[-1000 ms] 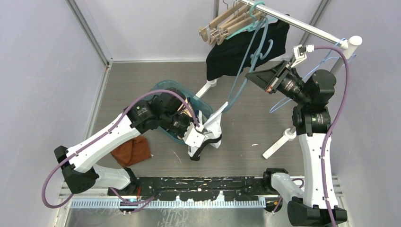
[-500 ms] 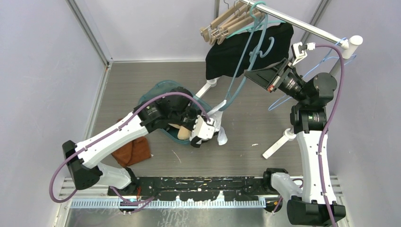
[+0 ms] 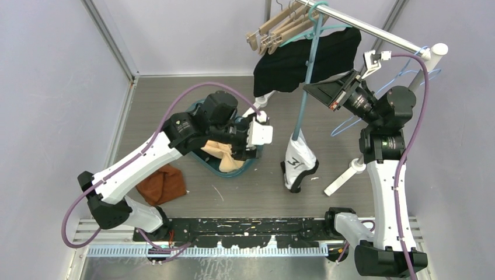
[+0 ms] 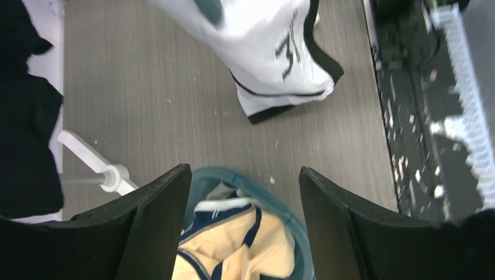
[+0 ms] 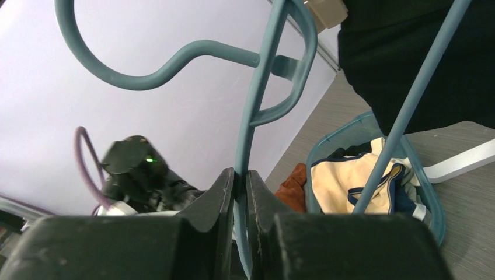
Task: Remove the underwear clipped to the hanger
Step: Remove the underwear from the hanger.
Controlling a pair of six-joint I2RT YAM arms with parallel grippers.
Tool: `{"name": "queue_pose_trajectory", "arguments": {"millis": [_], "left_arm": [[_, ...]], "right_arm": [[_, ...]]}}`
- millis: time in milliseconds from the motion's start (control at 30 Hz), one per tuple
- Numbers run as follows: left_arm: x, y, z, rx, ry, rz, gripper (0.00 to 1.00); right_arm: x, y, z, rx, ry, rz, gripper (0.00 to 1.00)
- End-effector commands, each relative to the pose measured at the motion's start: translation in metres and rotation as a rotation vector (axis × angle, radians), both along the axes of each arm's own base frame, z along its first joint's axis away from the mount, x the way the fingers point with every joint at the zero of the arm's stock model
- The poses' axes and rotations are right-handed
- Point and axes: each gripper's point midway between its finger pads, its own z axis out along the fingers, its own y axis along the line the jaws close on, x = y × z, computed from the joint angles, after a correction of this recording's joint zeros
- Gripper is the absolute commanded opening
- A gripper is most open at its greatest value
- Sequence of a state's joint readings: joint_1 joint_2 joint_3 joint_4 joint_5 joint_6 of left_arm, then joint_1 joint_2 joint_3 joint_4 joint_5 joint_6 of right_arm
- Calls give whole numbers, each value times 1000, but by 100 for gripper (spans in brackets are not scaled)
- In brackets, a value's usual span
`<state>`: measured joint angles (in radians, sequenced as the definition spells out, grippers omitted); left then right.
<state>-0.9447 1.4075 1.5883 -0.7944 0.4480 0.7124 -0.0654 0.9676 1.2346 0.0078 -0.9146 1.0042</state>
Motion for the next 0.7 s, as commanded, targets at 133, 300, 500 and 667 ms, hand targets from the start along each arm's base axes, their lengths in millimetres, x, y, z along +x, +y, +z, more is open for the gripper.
{"name": "queue_pose_trajectory", "arguments": {"millis": [133, 300, 500, 667], "left_arm": [[-6, -67, 68, -242, 297, 196, 79], [16, -89, 78, -290, 276, 376, 84], [35, -100, 80, -303, 258, 454, 74], [42, -97, 71, -290, 226, 482, 54]], "right_arm": [[6, -5, 18, -10, -88, -72, 1], [5, -5, 15, -11, -85, -71, 1], [2, -4, 13, -8, -83, -61, 1], [2, -3, 10, -9, -78, -53, 1]]}}
